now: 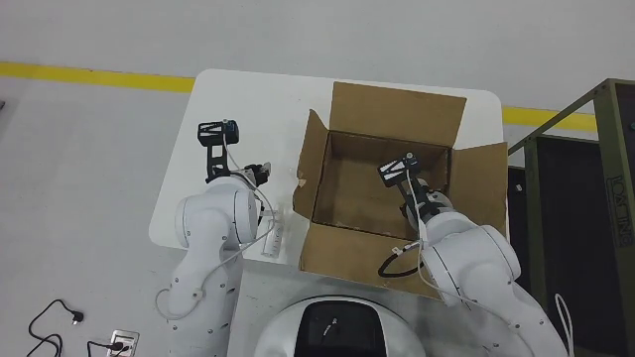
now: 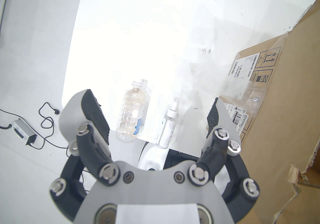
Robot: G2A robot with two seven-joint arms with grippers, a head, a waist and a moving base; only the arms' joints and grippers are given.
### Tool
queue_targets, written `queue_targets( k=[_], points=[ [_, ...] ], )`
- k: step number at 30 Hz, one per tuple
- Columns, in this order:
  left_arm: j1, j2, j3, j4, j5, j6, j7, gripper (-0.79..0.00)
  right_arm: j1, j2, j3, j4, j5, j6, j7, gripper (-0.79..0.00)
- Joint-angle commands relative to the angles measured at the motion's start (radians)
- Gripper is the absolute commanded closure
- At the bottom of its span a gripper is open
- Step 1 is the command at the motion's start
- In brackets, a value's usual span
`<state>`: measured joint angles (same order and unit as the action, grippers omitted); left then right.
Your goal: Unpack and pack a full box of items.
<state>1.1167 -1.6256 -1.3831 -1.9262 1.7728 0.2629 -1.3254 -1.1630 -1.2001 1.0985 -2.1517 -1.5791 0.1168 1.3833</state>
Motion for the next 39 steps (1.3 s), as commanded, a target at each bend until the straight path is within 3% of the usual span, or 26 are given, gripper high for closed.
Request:
queue_targets(
  k=[1, 5, 11, 24, 29, 34, 39],
  points=[
    [0.000, 0.000, 0.000, 0.000, 0.000, 0.000, 0.000, -0.785, 0.000, 0.000, 0.000, 0.000, 0.000, 0.000, 0.000, 0.000],
    [0.000, 0.000, 0.000, 0.000, 0.000, 0.000, 0.000, -0.785, -0.009, 0.000, 0.014, 0.019, -0.010, -0.001, -0.041, 0.000],
    [0.000, 0.000, 0.000, 0.000, 0.000, 0.000, 0.000, -0.785, 0.042, -0.010, 0.021, 0.054, -0.059, -0.010, -0.007, 0.000],
    [0.000, 0.000, 0.000, 0.000, 0.000, 0.000, 0.000, -0.785, 0.179, -0.061, -0.109, 0.196, -0.071, 0.012, 0.060, 0.000],
    [0.000, 0.000, 0.000, 0.000, 0.000, 0.000, 0.000, -0.785, 0.143, -0.066, -0.068, 0.146, -0.078, 0.068, 0.046, 0.000],
    [0.000, 0.000, 0.000, 0.000, 0.000, 0.000, 0.000, -0.785, 0.053, -0.062, 0.046, 0.056, -0.001, 0.110, -0.023, 0.000],
    [0.000, 0.000, 0.000, 0.000, 0.000, 0.000, 0.000, -0.785, -0.060, -0.054, 0.164, -0.026, 0.102, 0.087, -0.128, 0.000]
  ],
)
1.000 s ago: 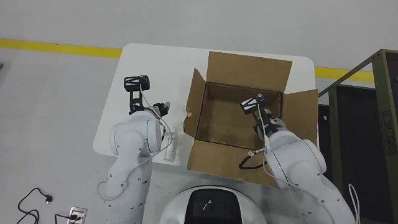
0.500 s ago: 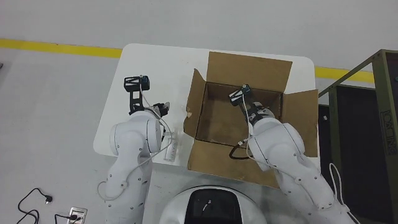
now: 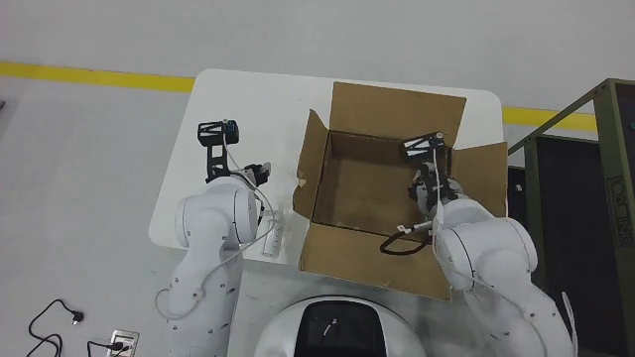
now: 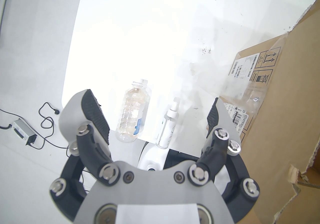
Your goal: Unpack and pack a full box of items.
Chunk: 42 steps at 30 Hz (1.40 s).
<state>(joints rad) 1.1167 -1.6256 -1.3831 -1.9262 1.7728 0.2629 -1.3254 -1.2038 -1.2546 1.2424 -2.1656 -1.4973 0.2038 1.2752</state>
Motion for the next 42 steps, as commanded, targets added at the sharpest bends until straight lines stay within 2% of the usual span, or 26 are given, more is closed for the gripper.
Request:
queue_targets(
  k=[1, 9, 21, 26, 31, 36, 42],
  points=[
    [0.000, 0.000, 0.000, 0.000, 0.000, 0.000, 0.000, -0.785, -0.043, 0.002, 0.041, -0.026, 0.045, -0.003, -0.050, 0.000],
    [0.000, 0.000, 0.000, 0.000, 0.000, 0.000, 0.000, -0.785, -0.201, 0.010, 0.165, -0.055, 0.134, -0.091, -0.386, 0.000],
    [0.000, 0.000, 0.000, 0.000, 0.000, 0.000, 0.000, -0.785, -0.203, 0.010, 0.165, -0.053, 0.134, -0.092, -0.392, 0.000],
    [0.000, 0.000, 0.000, 0.000, 0.000, 0.000, 0.000, -0.785, -0.247, 0.003, 0.194, -0.060, 0.203, -0.039, -0.624, 0.000],
    [0.000, 0.000, 0.000, 0.000, 0.000, 0.000, 0.000, -0.785, -0.320, 0.003, 0.239, -0.066, 0.278, -0.110, -0.832, 0.000],
    [0.000, 0.000, 0.000, 0.000, 0.000, 0.000, 0.000, -0.785, -0.395, 0.004, 0.291, -0.046, 0.341, -0.183, -0.993, 0.000],
    [0.000, 0.000, 0.000, 0.000, 0.000, 0.000, 0.000, -0.785, -0.470, 0.003, 0.345, -0.060, 0.367, -0.192, -1.107, 0.000]
  ],
)
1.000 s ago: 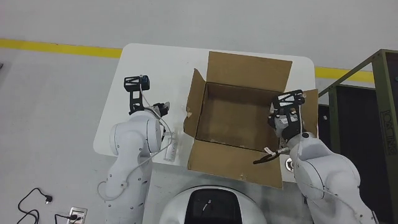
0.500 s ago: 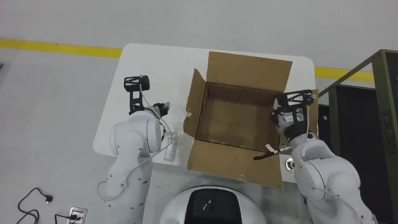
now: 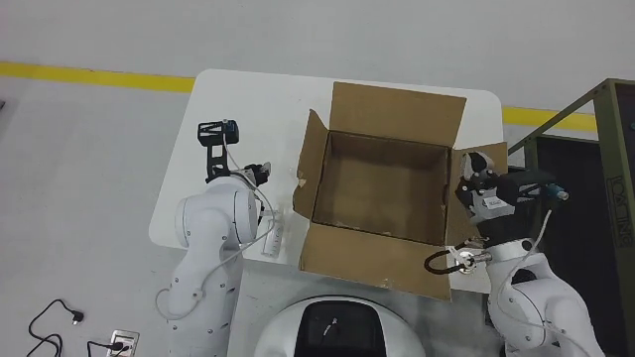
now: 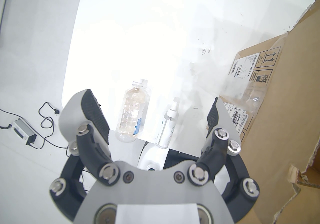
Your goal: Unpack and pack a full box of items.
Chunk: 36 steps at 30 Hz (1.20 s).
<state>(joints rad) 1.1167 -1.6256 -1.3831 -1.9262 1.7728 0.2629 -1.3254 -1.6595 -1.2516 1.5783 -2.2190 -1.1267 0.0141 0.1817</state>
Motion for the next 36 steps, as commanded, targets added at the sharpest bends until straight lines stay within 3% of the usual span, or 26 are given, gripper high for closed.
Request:
queue_targets(
  k=[1, 10, 18, 25, 29, 36],
  points=[
    [0.000, 0.000, 0.000, 0.000, 0.000, 0.000, 0.000, -0.785, -0.029, 0.000, 0.021, -0.013, -0.002, -0.001, -0.026, 0.000],
    [0.000, 0.000, 0.000, 0.000, 0.000, 0.000, 0.000, -0.785, -0.166, -0.002, 0.163, -0.066, 0.024, 0.037, -0.096, 0.000],
    [0.029, 0.003, -0.007, -0.004, -0.002, -0.017, 0.059, -0.785, -0.171, -0.002, 0.168, -0.068, 0.025, 0.038, -0.098, 0.000],
    [0.065, 0.017, -0.012, -0.031, 0.074, -0.207, 0.035, -0.785, -0.171, -0.002, 0.168, -0.068, 0.025, 0.038, -0.098, 0.000],
    [0.076, 0.024, -0.053, -0.057, 0.029, -0.292, 0.009, -0.785, -0.171, -0.002, 0.168, -0.068, 0.025, 0.038, -0.098, 0.000],
    [0.076, 0.027, -0.061, -0.068, 0.041, -0.307, 0.015, -0.785, -0.171, -0.002, 0.168, -0.068, 0.025, 0.038, -0.098, 0.000]
  ],
)
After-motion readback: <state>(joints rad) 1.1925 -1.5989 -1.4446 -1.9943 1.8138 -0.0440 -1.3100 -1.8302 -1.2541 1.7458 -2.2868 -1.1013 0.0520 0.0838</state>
